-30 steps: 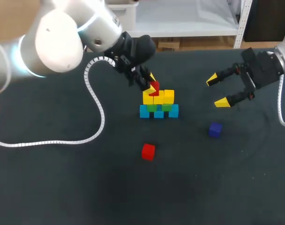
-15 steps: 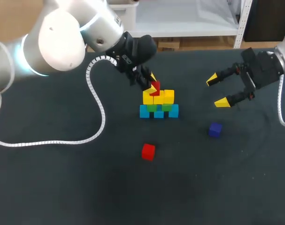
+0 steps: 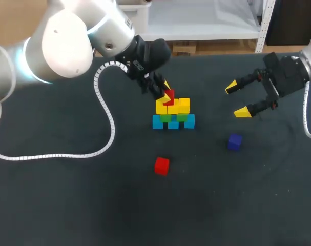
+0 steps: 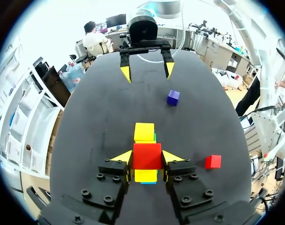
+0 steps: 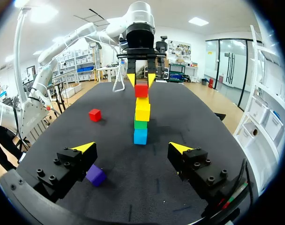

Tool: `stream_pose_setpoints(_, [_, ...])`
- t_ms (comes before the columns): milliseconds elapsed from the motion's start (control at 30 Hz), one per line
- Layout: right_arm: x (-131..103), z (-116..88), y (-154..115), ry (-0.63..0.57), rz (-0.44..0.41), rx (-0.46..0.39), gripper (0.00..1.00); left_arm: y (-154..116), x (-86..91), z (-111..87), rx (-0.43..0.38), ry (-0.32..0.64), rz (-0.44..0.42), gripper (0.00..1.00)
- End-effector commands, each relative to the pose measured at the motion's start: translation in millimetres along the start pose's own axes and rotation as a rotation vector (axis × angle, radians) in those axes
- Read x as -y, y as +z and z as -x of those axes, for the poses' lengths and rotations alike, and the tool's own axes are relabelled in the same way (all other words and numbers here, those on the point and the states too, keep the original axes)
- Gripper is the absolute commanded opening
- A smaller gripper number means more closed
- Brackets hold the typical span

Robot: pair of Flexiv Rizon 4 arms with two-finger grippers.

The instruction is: Place the blue cubes, place green cubes on the blue cubes, place the yellow cubes on the green cubes, then place the red cubes on the yellow cubes, and place purple cube on the red cubes.

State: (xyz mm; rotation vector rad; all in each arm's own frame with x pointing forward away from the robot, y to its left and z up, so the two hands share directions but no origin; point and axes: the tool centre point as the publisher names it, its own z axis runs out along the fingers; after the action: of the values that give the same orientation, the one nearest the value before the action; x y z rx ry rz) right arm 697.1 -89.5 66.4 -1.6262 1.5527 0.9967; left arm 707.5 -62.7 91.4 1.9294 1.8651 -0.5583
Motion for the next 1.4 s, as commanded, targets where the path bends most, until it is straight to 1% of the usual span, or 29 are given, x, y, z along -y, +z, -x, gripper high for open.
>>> stream_pose_setpoints(33, [0.3, 0.0, 0.1, -0.001, 0.000, 0.001, 1.00, 1.2, -1.2, -0.2, -0.001, 0.000, -0.004, 0.03])
stream_pose_setpoints(133, [0.3, 0.0, 0.1, -0.001, 0.000, 0.001, 1.00, 1.6, -1.3, -0.5, -0.001, -0.002, -0.004, 0.04])
stream_pose_setpoints(267, [0.3, 0.0, 0.1, -0.001, 0.000, 0.001, 1.00, 1.8, -1.3, -0.5, -0.002, 0.000, -0.005, 0.07])
stream_pose_setpoints(400, [0.3, 0.0, 0.1, -0.001, 0.000, 0.001, 1.00, 2.1, -1.3, -0.5, -0.002, -0.001, -0.006, 0.15])
stream_pose_setpoints(600, [0.3, 0.0, 0.1, -0.001, 0.000, 0.001, 1.00, 2.5, -1.3, -1.2, -0.001, -0.005, -0.007, 0.23])
stream_pose_setpoints(833, [0.3, 0.0, 0.1, -0.001, 0.000, 0.001, 1.00, 2.5, -1.5, -1.5, -0.001, -0.007, -0.008, 0.39])
stream_pose_setpoints(933, [0.3, 0.0, 0.1, -0.001, 0.000, 0.001, 1.00, 2.7, -1.8, -1.9, 0.000, -0.008, -0.009, 0.41])
stream_pose_setpoints(1033, [0.3, 0.0, 0.1, -0.001, 0.000, 0.001, 1.00, 2.7, -1.9, -2.0, 0.000, -0.007, -0.010, 0.47])
stream_pose_setpoints(1133, [0.3, 0.0, 0.1, -0.001, 0.000, 0.001, 1.00, 2.8, -2.1, -2.1, 0.001, -0.008, -0.009, 0.47])
stream_pose_setpoints(1200, [0.3, 0.0, 0.1, -0.001, 0.000, 0.001, 1.00, 2.8, -2.2, -2.2, 0.002, -0.008, -0.009, 0.51])
stream_pose_setpoints(1233, [0.3, 0.0, 0.1, -0.001, 0.000, 0.001, 1.00, 2.2, -2.5, -2.2, 0.002, -0.007, -0.008, 0.78])
stream_pose_setpoints(1267, [0.3, 0.0, 0.1, -0.001, 0.000, 0.001, 1.00, 1.3, -2.9, -2.1, 0.001, -0.006, -0.006, 1.00])
stream_pose_setpoints(1400, [0.3, 0.0, 0.1, -0.001, 0.000, 0.001, 1.00, -7.8, -3.4, -0.8, 0.034, 0.019, 0.028, 1.00])
